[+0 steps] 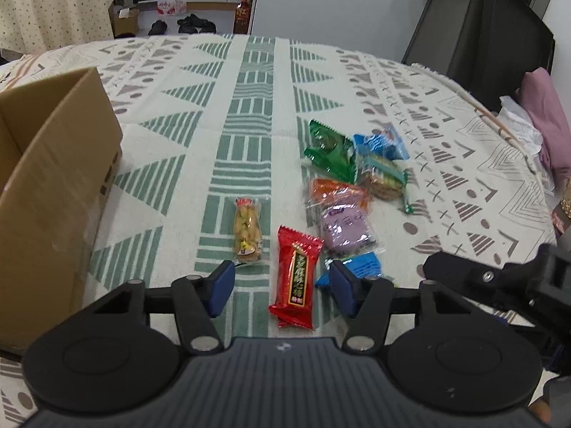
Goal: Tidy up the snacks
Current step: 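Grasp the red chocolate bar with the left tool while the right tool grasps the blue-green candy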
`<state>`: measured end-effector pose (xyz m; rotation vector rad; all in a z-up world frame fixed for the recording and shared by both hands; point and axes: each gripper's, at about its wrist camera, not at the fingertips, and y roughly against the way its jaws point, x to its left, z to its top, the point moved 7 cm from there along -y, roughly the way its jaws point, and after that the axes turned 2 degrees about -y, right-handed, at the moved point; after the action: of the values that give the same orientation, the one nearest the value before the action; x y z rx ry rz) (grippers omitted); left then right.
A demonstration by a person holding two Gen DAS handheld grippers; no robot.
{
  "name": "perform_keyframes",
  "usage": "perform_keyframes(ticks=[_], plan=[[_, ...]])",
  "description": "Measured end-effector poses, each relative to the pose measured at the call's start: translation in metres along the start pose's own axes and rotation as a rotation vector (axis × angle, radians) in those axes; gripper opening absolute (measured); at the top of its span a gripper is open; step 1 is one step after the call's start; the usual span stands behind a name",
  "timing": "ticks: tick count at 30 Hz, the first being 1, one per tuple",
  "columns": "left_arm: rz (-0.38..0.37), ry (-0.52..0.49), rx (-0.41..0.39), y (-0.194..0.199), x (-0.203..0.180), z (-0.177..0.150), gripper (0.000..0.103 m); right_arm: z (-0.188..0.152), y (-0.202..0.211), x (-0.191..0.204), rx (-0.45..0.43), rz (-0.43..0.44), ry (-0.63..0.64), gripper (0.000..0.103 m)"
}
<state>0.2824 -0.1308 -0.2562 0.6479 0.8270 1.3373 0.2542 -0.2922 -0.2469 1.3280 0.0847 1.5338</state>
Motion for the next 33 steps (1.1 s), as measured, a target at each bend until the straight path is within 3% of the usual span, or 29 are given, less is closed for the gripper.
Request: perform_keyframes(ticks=[2,4,6,25,28,30,32,33], plan=[[-0.002,0.009,0.015,-0.004,0.002,-0.002,0.051,0.0,-0.003,0.0,0.005,0.011,0.0,0.076],[-0.004,0.02,0.023,-0.007,0.004,-0.004,0.031,0.0,-0.007,0.001,0.015,0.02,0.0,0.076],[-0.01,0.032,0.017,-0.007,0.005,-0.005,0.02,-0.001,-0.011,0.002,0.023,0.023,0.008,0.076],[-0.023,0.095,-0.048,0.033,0.021,0.001,0.02,-0.012,-0.029,0.02,0.045,-0.015,0.119,0.074],[-0.018,0.101,-0.063,0.04,0.026,0.003,0.02,-0.016,-0.034,0.024,0.057,-0.039,0.159,0.068],[-0.017,0.105,-0.07,0.043,0.027,0.004,0.02,-0.018,-0.038,0.025,0.067,-0.051,0.169,0.057],[-0.021,0.111,-0.071,0.046,0.03,0.004,0.02,-0.021,-0.043,0.025,0.081,-0.071,0.182,0.039],[-0.024,0.114,-0.071,0.047,0.03,0.004,0.02,-0.022,-0.045,0.025,0.083,-0.085,0.193,0.038]])
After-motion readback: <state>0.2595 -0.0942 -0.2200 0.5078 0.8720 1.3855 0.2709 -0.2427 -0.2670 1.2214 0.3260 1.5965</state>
